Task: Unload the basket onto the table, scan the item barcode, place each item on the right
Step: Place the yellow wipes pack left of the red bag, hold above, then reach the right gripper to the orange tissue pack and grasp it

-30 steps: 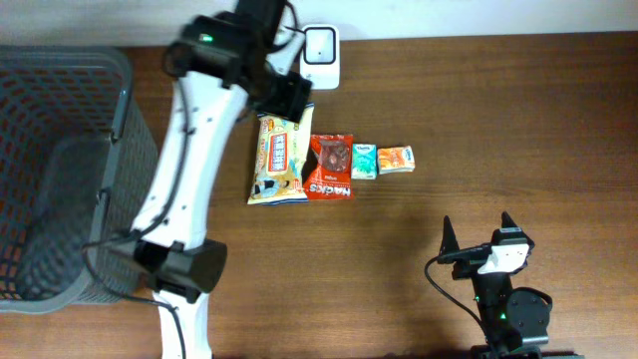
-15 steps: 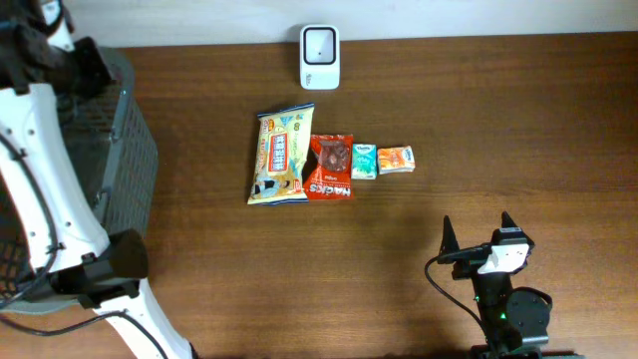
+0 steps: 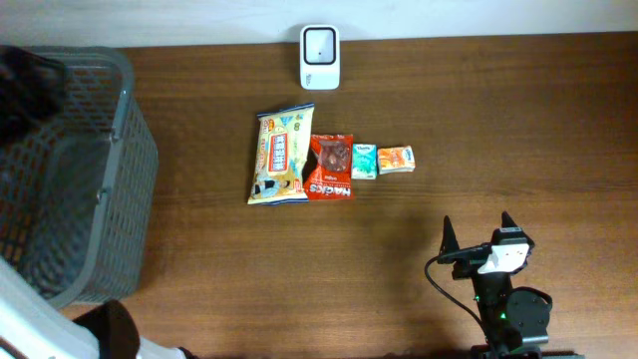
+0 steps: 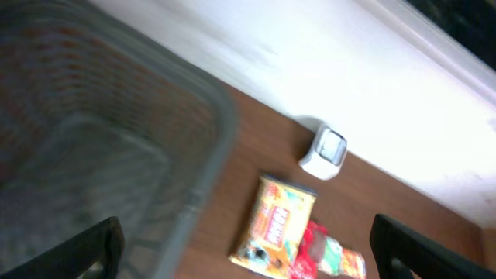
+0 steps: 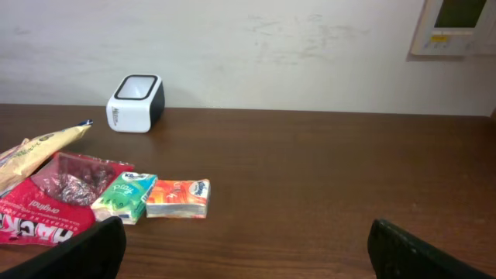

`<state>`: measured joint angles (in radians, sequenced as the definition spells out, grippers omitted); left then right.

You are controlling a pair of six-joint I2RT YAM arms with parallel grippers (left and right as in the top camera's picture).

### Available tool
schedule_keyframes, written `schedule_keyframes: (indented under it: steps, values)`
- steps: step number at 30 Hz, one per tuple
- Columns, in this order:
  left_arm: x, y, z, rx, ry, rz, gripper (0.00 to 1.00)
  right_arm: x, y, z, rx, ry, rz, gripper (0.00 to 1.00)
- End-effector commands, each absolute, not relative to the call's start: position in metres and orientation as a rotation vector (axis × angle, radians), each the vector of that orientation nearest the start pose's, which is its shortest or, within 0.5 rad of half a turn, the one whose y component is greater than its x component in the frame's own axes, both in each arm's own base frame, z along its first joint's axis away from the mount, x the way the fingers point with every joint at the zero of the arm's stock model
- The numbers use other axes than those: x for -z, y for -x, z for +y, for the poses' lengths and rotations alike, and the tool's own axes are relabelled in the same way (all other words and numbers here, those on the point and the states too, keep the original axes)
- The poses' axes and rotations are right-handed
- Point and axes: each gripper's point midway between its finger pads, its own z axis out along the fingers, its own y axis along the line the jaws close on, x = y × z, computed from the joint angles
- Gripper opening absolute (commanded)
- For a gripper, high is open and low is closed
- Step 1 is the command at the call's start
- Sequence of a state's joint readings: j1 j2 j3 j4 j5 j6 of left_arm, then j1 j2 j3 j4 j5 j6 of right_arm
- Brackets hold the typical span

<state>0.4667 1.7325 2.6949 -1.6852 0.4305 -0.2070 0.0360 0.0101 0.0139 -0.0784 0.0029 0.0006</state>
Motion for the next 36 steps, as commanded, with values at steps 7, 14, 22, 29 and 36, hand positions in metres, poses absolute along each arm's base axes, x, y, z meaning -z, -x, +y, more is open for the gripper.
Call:
schedule_keyframes:
  steps: [7, 14, 22, 29, 36]
  values:
    - [-0.308, -0.348, -0.128, 0.453, -0.159, 2.686, 0.99, -0.155, -0.246, 0.006, -0.021, 0.016, 1.650, 0.98]
    - [-0.276, -0.376, -0.134, 0.223, -0.200, 2.634, 0.99, -0.156, -0.246, 0.006, -0.021, 0.016, 1.650, 0.99]
    - [-0.276, -0.376, -0.134, 0.223, -0.200, 2.635, 0.99, -0.192, -0.222, 0.091, -0.931, -0.071, 1.575, 0.98]
    - [-0.276, -0.376, -0.134, 0.223, -0.200, 2.635, 0.99, -0.317, -0.224, 0.068, -0.736, -0.076, 1.474, 0.98]
    - [-0.276, -0.376, -0.134, 0.223, -0.200, 2.635, 0.99, -0.296, -0.324, 0.111, -1.053, -0.163, 1.955, 0.98]
